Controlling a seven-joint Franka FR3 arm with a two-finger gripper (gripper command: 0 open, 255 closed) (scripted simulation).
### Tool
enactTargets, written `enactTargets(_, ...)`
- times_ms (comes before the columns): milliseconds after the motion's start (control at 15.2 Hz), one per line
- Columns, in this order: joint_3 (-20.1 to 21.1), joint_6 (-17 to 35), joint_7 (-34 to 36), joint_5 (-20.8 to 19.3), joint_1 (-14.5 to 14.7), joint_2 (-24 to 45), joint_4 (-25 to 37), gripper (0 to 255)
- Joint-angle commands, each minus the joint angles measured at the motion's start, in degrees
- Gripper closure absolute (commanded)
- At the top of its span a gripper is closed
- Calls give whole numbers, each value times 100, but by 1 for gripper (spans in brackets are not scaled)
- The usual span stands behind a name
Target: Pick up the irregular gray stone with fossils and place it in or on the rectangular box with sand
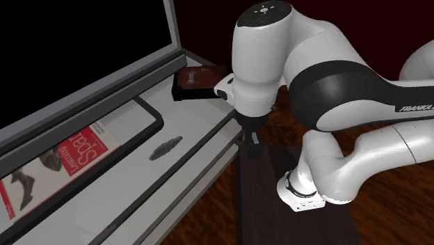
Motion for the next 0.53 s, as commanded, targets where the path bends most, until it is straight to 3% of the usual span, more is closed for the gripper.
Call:
enactTargets(0, 0, 0, 0, 0, 0, 0, 0, 0)
enactTargets(462, -405, 695, -1206, -181, 297, 1463, 906, 0)
